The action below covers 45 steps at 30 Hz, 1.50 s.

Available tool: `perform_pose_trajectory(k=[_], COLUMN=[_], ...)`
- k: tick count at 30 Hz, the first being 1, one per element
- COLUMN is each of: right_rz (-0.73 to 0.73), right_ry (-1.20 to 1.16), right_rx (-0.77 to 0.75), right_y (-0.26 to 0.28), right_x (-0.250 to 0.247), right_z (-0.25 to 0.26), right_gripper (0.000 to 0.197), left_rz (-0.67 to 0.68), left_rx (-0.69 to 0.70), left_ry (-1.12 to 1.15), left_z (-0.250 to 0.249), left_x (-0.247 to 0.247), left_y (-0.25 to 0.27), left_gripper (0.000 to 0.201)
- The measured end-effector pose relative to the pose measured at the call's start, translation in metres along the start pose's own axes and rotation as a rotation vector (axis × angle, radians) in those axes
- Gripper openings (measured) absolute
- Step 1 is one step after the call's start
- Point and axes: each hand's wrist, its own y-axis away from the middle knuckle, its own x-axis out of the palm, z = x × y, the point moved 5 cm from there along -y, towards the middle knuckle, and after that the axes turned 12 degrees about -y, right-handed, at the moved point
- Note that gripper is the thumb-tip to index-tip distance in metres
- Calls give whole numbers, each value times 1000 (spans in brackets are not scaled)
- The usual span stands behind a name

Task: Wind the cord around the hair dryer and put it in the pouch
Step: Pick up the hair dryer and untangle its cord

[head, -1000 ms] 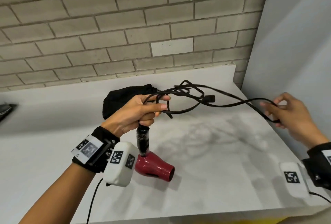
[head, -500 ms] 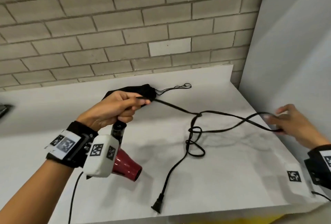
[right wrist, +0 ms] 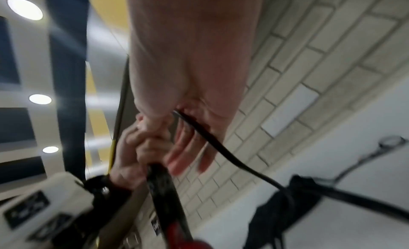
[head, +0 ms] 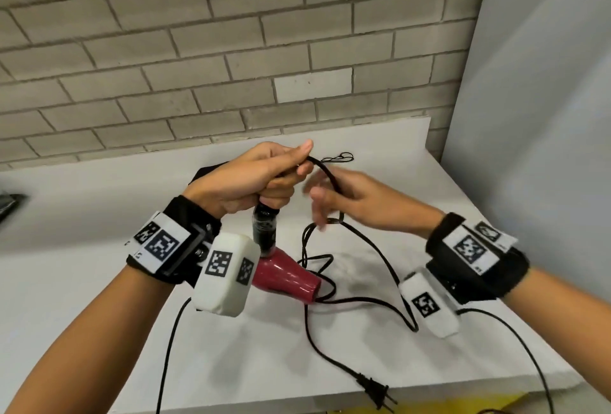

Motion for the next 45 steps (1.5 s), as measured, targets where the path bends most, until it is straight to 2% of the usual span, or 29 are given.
perform_pose_trajectory(k=[1, 5, 9, 13, 15, 17, 19, 20, 22, 24, 27, 29, 34, 36, 39, 42, 45], right_rz=[1, -65, -86, -121, -179, -309, -434, -447, -387, -334, -265, -235, -129, -124, -157, -256, -298], right_ry=[-10, 126, 254, 251, 297, 367, 471, 584, 878, 1118, 1276, 1363, 1469, 1496, 1429, 1338, 1309], right_rx=[27, 62, 124, 163, 135, 72, 15, 12, 37, 39, 48, 18, -21, -118, -308, -339, -309], right_y=[1, 23, 45, 63, 71, 80, 84, 83, 79, 74, 71, 70, 62, 61, 58, 45, 36], right_x=[2, -21, -38, -52, -61, -68, -64, -57, -34, -9, 18, 30, 46, 47, 53, 51, 40], right_z=[-7, -20, -27, -36, -35, -33, -32, -31, -32, -30, -19, -13, -6, 1, 21, 42, 49], right_gripper=[24, 35, 47, 41, 31, 19, 17, 19, 17, 6, 23, 27, 34, 29, 16, 19, 48], left_rz=[-8, -18, -107, -52, 0, 24, 9, -5, -43, -102, -179, -148, -63, -53, -24, -37, -87], left_rx=[4, 10, 56, 48, 45, 27, 23, 32, 49, 44, 49, 60, 45, 20, -35, -22, -17], left_ry=[24, 117, 234, 213, 254, 327, 397, 425, 461, 465, 432, 450, 450, 433, 333, 219, 158], left_z=[2, 15, 23, 28, 31, 35, 39, 41, 42, 43, 42, 40, 40, 43, 48, 49, 44], left_x=[-2, -6, -20, -14, -5, 6, 14, 17, 23, 28, 34, 41, 52, 53, 59, 64, 63], left_y=[1, 11, 20, 17, 11, 4, 0, -3, -7, -10, -14, -18, -22, -22, -21, -23, -23], left_gripper=[38, 34, 35, 34, 31, 29, 27, 26, 26, 27, 26, 29, 33, 33, 32, 29, 36])
